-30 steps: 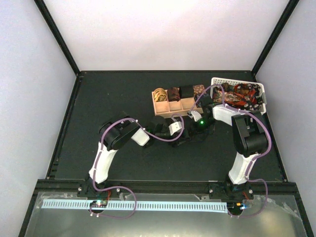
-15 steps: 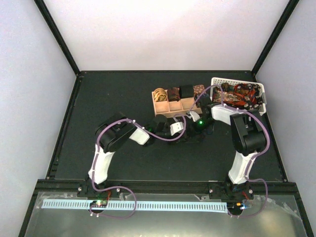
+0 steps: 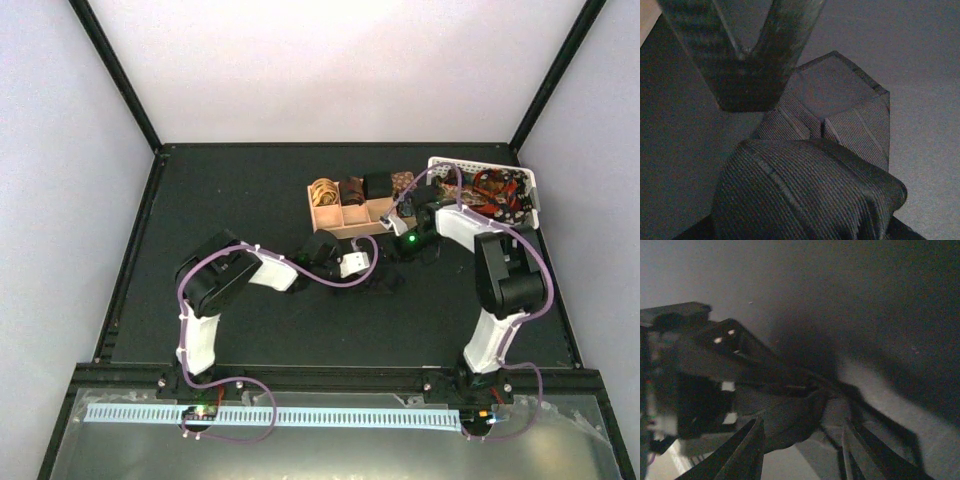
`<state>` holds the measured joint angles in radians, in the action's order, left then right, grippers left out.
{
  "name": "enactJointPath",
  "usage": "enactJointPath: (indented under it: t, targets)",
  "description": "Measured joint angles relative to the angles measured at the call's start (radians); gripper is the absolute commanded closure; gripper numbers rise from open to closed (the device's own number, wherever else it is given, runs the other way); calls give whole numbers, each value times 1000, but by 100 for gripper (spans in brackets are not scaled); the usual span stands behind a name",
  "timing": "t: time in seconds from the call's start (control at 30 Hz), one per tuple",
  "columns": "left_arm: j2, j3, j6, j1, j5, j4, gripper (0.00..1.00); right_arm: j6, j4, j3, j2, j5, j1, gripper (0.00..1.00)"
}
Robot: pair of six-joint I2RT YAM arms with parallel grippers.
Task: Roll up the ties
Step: Roll the tie at the center of the board.
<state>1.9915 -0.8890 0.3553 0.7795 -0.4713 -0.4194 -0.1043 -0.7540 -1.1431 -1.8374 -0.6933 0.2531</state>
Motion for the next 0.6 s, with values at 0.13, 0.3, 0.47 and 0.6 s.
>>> enactJointPath:
  t: [0.13,0.3,0.47,0.6]
  targets:
    - [0,-10,16,0,0,23,57,14,-3,26,50,-61,4,54]
    - [0,-27,33,1,0,60,55,35,1,40,53,-96,35,55]
    - [0,-34,38,1,0,74,54,40,1,43,5,-89,40,74]
    - [0,-38,38,1,1,82,52,35,-9,48,-12,-88,40,91]
